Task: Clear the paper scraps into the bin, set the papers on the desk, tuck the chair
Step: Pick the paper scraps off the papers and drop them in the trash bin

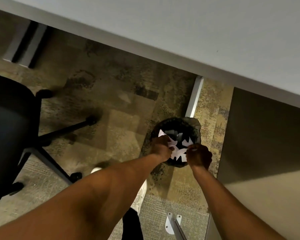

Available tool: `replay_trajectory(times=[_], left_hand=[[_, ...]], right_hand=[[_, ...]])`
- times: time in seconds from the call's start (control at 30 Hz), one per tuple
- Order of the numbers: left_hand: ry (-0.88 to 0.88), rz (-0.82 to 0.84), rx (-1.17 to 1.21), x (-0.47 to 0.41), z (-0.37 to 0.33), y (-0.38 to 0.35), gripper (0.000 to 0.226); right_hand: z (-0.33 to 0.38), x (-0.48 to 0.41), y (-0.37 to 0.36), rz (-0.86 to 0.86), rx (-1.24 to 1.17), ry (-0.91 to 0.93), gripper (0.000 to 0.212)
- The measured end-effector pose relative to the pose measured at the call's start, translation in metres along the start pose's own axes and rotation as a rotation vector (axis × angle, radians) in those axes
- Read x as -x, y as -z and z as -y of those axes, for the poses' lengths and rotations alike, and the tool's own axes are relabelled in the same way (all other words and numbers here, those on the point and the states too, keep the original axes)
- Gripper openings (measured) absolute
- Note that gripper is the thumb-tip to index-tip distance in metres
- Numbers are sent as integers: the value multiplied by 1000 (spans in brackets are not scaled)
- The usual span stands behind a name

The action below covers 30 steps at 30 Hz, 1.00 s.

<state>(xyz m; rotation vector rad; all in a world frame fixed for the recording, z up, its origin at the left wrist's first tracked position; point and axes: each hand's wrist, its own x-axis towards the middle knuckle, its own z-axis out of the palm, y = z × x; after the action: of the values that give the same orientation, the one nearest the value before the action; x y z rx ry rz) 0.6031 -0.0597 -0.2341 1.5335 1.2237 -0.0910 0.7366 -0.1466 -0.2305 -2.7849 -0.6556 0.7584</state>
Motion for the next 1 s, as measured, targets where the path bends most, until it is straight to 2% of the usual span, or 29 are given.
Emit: replay_trajectory(times=[0.13,0.27,0.33,0.4,0.47,0.57,0.63,0.7,0.77,0.9,1.0], left_hand=[[16,48,-31,-28,-3,-12,36],[70,238,-122,-50,8,-18,73],[125,341,-135,-53,14,-17,65],[113,349,-142,-56,17,-14,61],[66,398,-88,-56,21,-11,73],[189,564,-42,-46,29,-8,85],[188,544,-12,-38,30,-1,92],[101,471,-169,-24,29,11,97],[1,418,-301,-9,27,20,83],[-34,223,-221,17,26,50,55],[8,150,-204,35,37,84,37]], right_hand=[[-1,-28,-14,152,-62,-5,21],[0,-42,-22,333,-244,0,37],[-1,-44,-24,361,-327,29,38],[-1,-43,-23,345,-364,87,35],[0,-39,-22,309,-317,140,38],[-1,-27,-21,325,-341,129,44],[0,-17,-21,323,-347,132,47],[5,-6,-22,318,-280,136,51],[13,3,-23,323,-255,152,57],[36,26,-31,284,-301,257,49],[54,37,-33,306,-215,183,53]])
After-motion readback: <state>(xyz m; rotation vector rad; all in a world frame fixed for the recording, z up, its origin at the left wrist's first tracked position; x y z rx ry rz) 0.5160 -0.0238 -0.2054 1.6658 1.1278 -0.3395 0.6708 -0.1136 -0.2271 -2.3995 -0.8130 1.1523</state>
